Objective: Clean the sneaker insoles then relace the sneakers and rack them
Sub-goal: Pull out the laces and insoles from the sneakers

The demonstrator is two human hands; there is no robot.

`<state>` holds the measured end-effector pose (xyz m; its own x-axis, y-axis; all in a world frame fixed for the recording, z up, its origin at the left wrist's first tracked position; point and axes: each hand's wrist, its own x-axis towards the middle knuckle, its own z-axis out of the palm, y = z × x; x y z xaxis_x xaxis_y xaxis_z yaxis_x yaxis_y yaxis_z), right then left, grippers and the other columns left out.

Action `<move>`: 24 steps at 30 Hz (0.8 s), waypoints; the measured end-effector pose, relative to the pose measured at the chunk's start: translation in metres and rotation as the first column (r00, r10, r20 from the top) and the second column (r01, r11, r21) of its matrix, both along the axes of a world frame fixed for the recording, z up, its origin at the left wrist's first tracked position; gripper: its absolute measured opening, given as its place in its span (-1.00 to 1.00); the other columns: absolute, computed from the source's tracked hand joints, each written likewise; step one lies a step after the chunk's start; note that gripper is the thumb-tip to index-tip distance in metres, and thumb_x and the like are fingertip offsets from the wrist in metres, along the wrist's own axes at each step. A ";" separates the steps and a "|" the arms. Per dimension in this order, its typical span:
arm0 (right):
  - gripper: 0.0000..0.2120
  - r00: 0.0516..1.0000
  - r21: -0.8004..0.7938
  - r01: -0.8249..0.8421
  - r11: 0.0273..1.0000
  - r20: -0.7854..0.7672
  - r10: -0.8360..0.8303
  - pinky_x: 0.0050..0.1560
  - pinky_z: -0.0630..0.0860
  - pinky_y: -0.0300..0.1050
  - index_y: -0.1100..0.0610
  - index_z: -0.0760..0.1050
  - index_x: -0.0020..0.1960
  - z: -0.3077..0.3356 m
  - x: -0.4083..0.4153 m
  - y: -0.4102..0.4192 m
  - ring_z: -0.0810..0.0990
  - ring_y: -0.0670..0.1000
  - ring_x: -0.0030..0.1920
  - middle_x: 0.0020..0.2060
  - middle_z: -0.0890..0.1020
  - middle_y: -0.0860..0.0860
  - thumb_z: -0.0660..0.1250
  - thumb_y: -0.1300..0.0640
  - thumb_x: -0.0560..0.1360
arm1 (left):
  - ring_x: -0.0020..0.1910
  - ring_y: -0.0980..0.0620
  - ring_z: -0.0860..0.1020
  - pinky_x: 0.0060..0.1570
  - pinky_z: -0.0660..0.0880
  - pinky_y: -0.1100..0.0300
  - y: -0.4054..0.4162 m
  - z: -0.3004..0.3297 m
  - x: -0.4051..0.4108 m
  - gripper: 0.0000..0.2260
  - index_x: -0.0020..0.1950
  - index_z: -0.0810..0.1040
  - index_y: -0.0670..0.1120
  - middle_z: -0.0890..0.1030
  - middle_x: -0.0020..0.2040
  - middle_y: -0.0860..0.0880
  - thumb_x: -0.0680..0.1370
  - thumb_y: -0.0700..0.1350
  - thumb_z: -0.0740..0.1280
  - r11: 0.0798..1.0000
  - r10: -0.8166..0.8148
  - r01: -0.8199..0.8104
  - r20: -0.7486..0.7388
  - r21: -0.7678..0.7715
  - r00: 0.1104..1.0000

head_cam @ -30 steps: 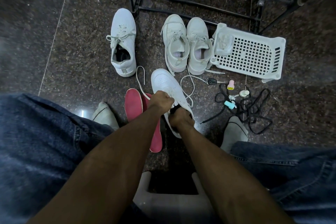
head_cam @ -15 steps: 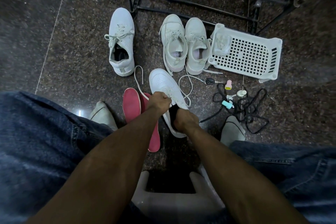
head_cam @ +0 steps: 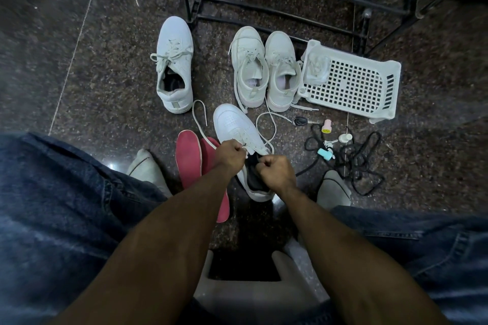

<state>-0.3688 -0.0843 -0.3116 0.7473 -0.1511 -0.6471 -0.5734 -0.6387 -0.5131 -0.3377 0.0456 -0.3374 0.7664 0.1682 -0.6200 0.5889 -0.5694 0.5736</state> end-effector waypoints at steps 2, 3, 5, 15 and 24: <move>-0.88 1.000 0.024 -0.011 1.000 -0.004 0.011 -0.17 0.56 -0.08 -0.03 0.61 -0.37 0.002 0.007 -0.005 0.61 0.05 -0.27 -0.35 0.66 -0.02 0.37 0.11 0.33 | 0.10 -0.14 0.57 0.00 0.43 0.20 -0.003 0.002 0.001 -0.85 0.00 0.61 -0.21 0.65 0.08 -0.15 0.55 -0.17 0.29 1.000 -0.009 0.009 0.007 0.002 1.000; -0.88 1.000 0.047 -0.011 0.999 -0.003 0.011 -0.17 0.58 -0.04 -0.05 0.61 -0.39 0.001 0.010 -0.008 0.60 0.03 -0.29 -0.37 0.66 -0.04 0.37 0.10 0.30 | 0.08 -0.15 0.57 -0.01 0.44 0.18 -0.005 0.003 0.001 -0.84 -0.01 0.60 -0.22 0.65 0.06 -0.16 0.56 -0.16 0.29 1.000 -0.016 0.016 0.010 0.002 1.000; -0.83 1.000 0.063 -0.011 0.998 -0.016 0.012 -0.13 0.63 0.03 -0.15 0.62 -0.41 -0.003 0.015 -0.015 0.62 0.02 -0.29 -0.39 0.66 -0.07 0.34 0.09 0.25 | 0.07 -0.16 0.57 0.01 0.45 0.14 -0.009 0.002 -0.001 -0.84 -0.01 0.60 -0.23 0.64 0.04 -0.17 0.56 -0.16 0.29 1.000 -0.023 0.023 0.017 -0.001 1.000; -0.87 0.979 0.031 -0.042 0.999 -0.199 0.047 -0.24 0.37 -0.10 0.24 0.60 -0.13 -0.005 0.015 -0.021 0.50 0.07 -0.22 -0.27 0.53 0.12 0.28 0.24 0.43 | 0.12 -0.13 0.57 0.05 0.48 0.12 -0.013 -0.009 -0.010 -0.88 -0.03 0.61 -0.22 0.64 0.10 -0.15 0.54 -0.18 0.34 0.999 -0.026 0.026 0.012 -0.046 1.000; -0.82 0.865 0.234 0.475 0.848 -0.301 -0.401 -0.58 0.11 -0.32 0.15 0.40 -0.34 -0.005 0.005 -0.028 0.24 -0.06 -0.61 -0.48 0.35 0.06 0.27 0.34 0.40 | 0.06 -0.13 0.57 -0.07 0.43 0.17 -0.011 -0.011 -0.022 -0.94 -0.12 0.55 -0.18 0.63 -0.02 -0.15 0.55 -0.22 0.34 0.994 -0.095 0.098 0.053 -0.053 0.994</move>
<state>-0.3638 -0.1121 -0.3164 0.4703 -0.2043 -0.8585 -0.8822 -0.1348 -0.4512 -0.3593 0.0349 -0.3485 0.8080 0.0584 -0.5863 0.5023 -0.5883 0.6337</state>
